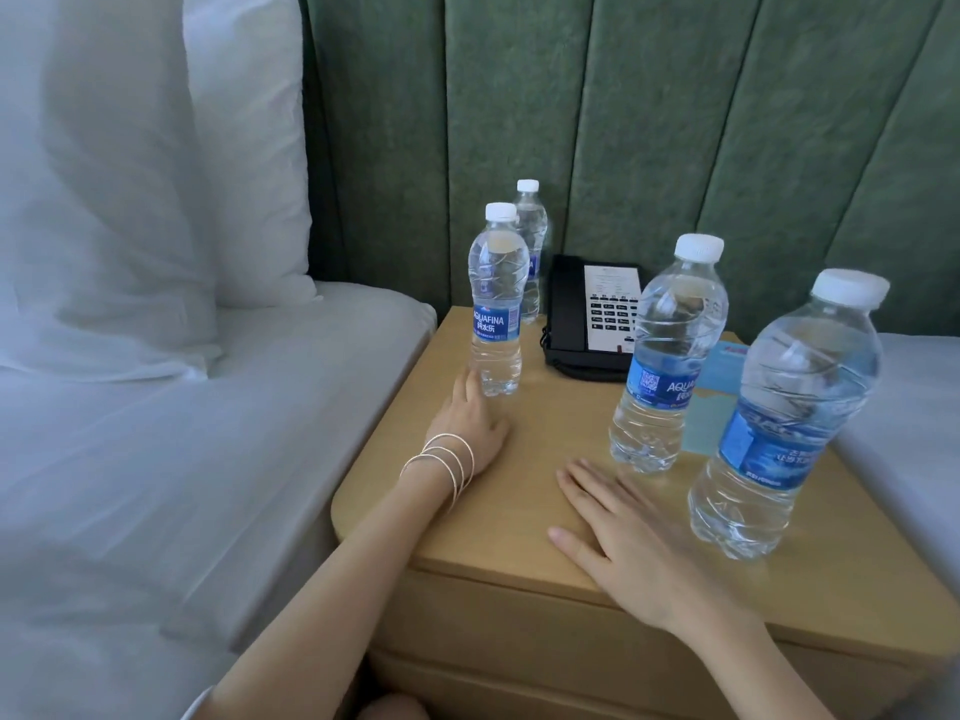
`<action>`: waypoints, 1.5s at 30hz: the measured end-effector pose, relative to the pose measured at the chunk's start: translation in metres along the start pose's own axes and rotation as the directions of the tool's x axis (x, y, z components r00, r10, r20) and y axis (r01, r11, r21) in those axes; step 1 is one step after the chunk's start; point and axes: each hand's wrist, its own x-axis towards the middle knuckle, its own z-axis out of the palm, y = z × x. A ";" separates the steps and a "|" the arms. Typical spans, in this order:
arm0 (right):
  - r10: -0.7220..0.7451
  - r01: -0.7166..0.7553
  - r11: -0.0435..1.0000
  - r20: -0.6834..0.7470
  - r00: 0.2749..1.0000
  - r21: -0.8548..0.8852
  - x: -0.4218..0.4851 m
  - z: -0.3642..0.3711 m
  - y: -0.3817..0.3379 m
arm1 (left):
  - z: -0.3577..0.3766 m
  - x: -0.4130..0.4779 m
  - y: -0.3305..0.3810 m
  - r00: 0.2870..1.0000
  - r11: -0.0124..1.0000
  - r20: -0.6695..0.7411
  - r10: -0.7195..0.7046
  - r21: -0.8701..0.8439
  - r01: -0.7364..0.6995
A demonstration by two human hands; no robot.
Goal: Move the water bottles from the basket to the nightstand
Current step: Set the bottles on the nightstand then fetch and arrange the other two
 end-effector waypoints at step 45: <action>-0.124 0.108 0.989 -0.175 0.977 -0.097 0.043 0.031 0.022 | 0.020 0.151 -0.018 0.982 0.995 -0.186 0.033 0.099 -0.014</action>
